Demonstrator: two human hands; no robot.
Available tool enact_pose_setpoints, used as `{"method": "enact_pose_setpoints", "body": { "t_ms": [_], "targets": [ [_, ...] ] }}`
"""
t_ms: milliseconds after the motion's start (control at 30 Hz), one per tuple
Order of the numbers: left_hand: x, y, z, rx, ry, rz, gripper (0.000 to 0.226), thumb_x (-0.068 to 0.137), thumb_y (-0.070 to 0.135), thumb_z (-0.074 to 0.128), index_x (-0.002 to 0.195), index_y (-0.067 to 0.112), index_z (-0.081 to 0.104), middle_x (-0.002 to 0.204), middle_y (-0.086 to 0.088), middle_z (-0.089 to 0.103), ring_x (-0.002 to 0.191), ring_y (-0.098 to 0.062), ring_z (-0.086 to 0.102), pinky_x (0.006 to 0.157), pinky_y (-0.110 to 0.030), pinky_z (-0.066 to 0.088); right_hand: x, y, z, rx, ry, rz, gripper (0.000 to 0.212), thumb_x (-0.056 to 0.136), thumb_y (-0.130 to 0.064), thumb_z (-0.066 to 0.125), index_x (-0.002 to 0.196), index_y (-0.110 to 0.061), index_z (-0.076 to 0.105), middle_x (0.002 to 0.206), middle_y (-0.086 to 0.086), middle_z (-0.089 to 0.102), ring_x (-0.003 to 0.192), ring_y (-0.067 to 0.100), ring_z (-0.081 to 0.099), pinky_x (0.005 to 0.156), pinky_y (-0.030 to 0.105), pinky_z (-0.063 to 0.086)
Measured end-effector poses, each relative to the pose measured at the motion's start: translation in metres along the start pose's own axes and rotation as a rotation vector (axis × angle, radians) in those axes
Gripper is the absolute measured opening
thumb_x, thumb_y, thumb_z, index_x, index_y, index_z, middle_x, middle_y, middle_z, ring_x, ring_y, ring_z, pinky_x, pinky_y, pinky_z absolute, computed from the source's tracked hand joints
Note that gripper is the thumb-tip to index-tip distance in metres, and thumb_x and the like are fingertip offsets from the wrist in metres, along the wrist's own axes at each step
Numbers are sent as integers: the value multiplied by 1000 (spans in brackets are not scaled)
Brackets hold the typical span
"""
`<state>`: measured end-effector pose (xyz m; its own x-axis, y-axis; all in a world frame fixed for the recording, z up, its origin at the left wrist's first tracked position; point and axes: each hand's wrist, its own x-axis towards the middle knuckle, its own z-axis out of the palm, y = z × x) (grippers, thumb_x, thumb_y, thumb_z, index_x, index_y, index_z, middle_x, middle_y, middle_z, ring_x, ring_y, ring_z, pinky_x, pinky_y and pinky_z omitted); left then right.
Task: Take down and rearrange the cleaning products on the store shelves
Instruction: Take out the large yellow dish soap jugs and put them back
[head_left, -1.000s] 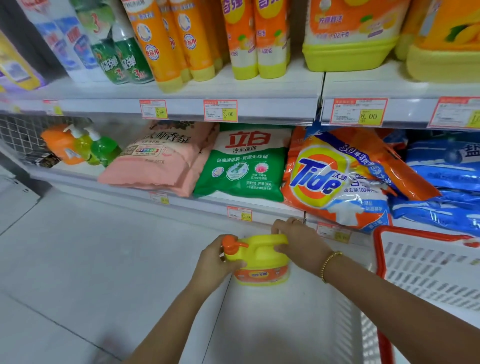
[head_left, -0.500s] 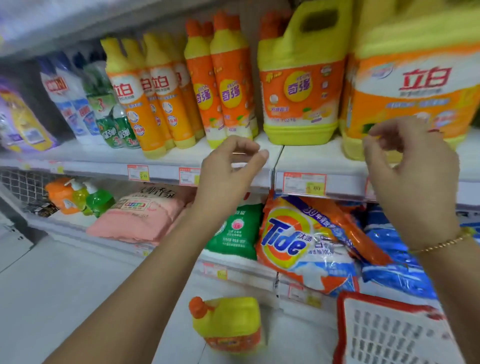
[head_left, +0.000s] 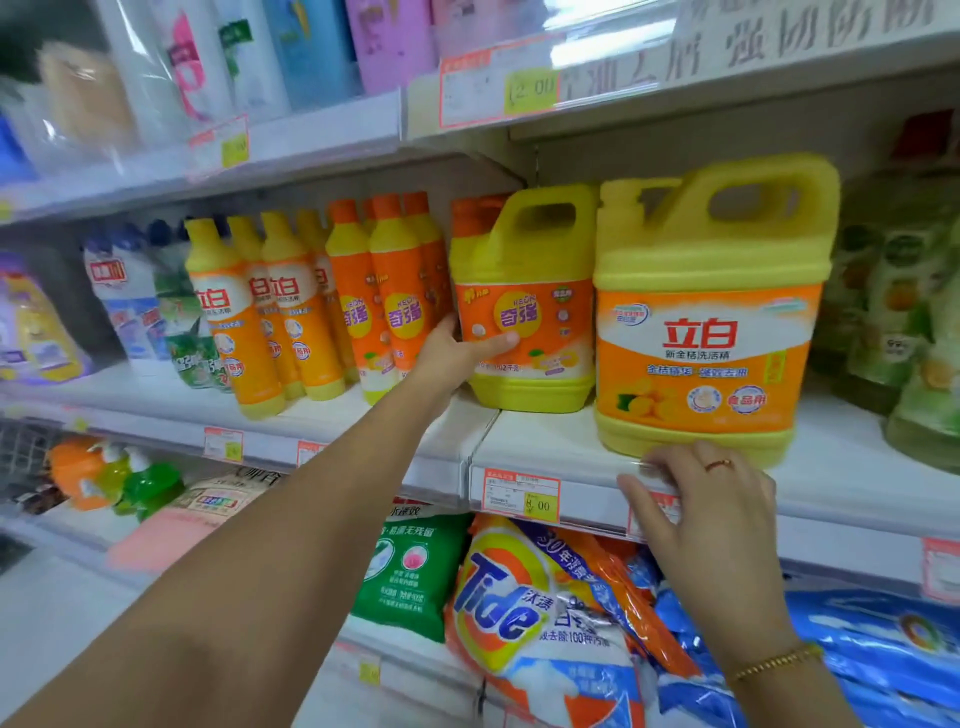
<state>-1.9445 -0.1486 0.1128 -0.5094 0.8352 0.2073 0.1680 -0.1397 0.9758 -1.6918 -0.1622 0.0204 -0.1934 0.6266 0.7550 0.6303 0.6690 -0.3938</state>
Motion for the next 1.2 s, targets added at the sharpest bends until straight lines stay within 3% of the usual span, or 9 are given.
{"method": "enact_pose_setpoints", "body": {
  "t_ms": [100, 167, 333, 600, 700, 800, 900, 1067, 1200],
  "targets": [
    [-6, 10, 2, 58, -5, 19, 62, 73, 7, 81, 125, 14, 49, 105, 1, 65, 86, -8, 64, 62, -17, 55, -1, 3, 0, 26, -28, 1, 16, 83, -37, 68, 90, -23, 63, 83, -7, 57, 83, 14, 46, 76, 27, 24],
    [-11, 16, 2, 86, -6, 18, 63, 71, 5, 82, 125, 14, 50, 102, 2, 64, 82, -5, 63, 55, -13, 52, 0, 3, -2, 40, -41, -2, 20, 83, -38, 67, 96, -24, 63, 85, -7, 58, 85, 16, 49, 76, 26, 24],
    [-29, 22, -1, 110, 25, 17, 74, 65, 8, 87, 127, 14, 49, 119, -5, 65, 96, -16, 66, 74, -27, 55, 1, -6, -11, 39, -139, 49, 29, 81, -35, 70, 106, -23, 62, 91, -3, 63, 91, 19, 51, 82, 30, 28],
    [-104, 31, -9, 230, 241, 270, 64, 64, 11, 88, 112, 24, 48, 104, 10, 61, 99, -15, 62, 80, -23, 52, -1, -24, -52, 298, -235, 82, 41, 85, -30, 66, 123, -23, 52, 122, -1, 56, 113, 16, 48, 86, 23, 37],
    [-140, 46, -16, 293, 302, 423, 69, 64, 10, 87, 116, 29, 46, 105, 22, 59, 95, 13, 56, 80, -9, 47, 0, -47, -66, 369, -185, -37, 38, 87, -25, 64, 123, -26, 53, 121, -6, 54, 109, 5, 45, 85, 14, 32],
    [-178, 62, -20, 318, 338, 531, 70, 63, 9, 87, 117, 29, 47, 105, 23, 58, 90, 21, 54, 76, -3, 44, 1, -69, -75, 502, -146, -69, 46, 85, -24, 66, 128, -27, 48, 121, -13, 48, 106, -6, 39, 86, 3, 28],
    [-215, 67, -24, 385, 322, 573, 61, 61, 23, 86, 109, 39, 50, 99, 23, 61, 90, 18, 56, 71, 0, 41, 2, -80, -74, 651, -157, 45, 70, 81, -31, 71, 139, -30, 33, 129, -16, 42, 115, -1, 41, 94, 17, 36],
    [-243, 52, -33, 324, 303, 480, 72, 54, 45, 87, 117, 21, 63, 103, 13, 72, 98, -3, 66, 79, -21, 53, -5, -87, -68, 745, -201, 54, 77, 80, -30, 72, 143, -35, 26, 141, -9, 44, 124, 10, 46, 101, 35, 44],
    [-246, 42, -34, 205, 304, 357, 81, 47, 40, 87, 119, 20, 57, 106, 7, 72, 99, -12, 68, 82, -38, 57, -16, -94, -67, 623, -144, -121, 83, 85, -33, 65, 145, -43, 10, 152, -10, 27, 136, 6, 30, 107, 22, 33]
  ]
}}
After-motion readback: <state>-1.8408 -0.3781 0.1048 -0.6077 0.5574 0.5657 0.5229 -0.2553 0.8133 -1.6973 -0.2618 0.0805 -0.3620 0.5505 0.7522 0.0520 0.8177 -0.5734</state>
